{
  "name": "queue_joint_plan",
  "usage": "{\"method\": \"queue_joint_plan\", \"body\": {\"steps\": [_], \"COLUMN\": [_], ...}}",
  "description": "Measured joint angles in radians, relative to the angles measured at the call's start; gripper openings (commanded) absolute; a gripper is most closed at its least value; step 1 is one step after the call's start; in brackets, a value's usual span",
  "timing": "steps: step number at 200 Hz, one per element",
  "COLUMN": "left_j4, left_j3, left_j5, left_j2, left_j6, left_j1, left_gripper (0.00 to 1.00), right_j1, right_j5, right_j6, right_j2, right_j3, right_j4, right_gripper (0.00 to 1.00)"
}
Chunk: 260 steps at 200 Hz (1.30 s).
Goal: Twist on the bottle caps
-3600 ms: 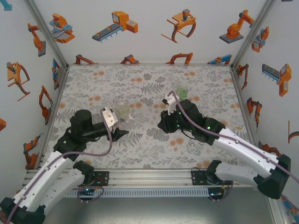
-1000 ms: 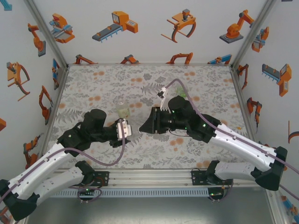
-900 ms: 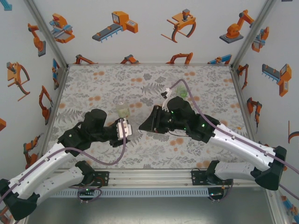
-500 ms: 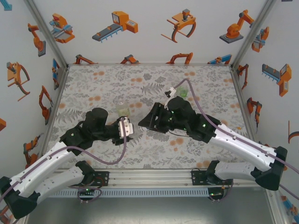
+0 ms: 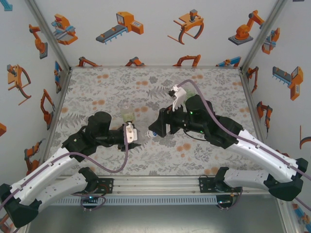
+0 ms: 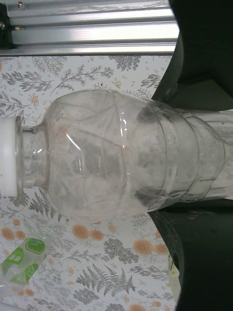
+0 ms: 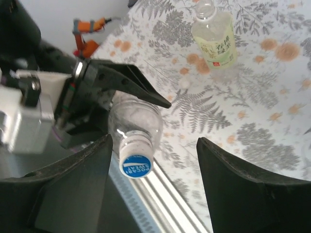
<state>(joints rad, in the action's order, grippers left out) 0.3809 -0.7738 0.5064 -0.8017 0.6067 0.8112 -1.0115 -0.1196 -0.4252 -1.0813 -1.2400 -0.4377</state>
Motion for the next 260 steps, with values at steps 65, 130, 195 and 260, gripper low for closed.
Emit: {"method": "queue_joint_plan", "body": {"steps": [65, 130, 195, 260], "left_j4": [0.022, 0.041, 0.046, 0.063], "left_j3": [0.0, 0.0, 0.0, 0.0], "left_j5": [0.049, 0.071, 0.069, 0.047], "left_j2": [0.037, 0.055, 0.055, 0.051], "left_j6": [0.007, 0.006, 0.002, -0.002], "left_j1": [0.0, 0.0, 0.0, 0.0], "left_gripper": [0.0, 0.0, 0.0, 0.0], "right_j1": [0.0, 0.0, -0.011, -0.012], "right_j5": [-0.329, -0.425, -0.457, -0.418], "right_j6": [0.602, 0.763, 0.778, 0.665], "right_j2": [0.014, 0.023, 0.001, 0.002], "right_j3": [0.002, 0.036, 0.037, 0.069], "right_j4": [-0.028, 0.008, 0.026, 0.076], "right_gripper": [0.58, 0.43, 0.35, 0.0]}}
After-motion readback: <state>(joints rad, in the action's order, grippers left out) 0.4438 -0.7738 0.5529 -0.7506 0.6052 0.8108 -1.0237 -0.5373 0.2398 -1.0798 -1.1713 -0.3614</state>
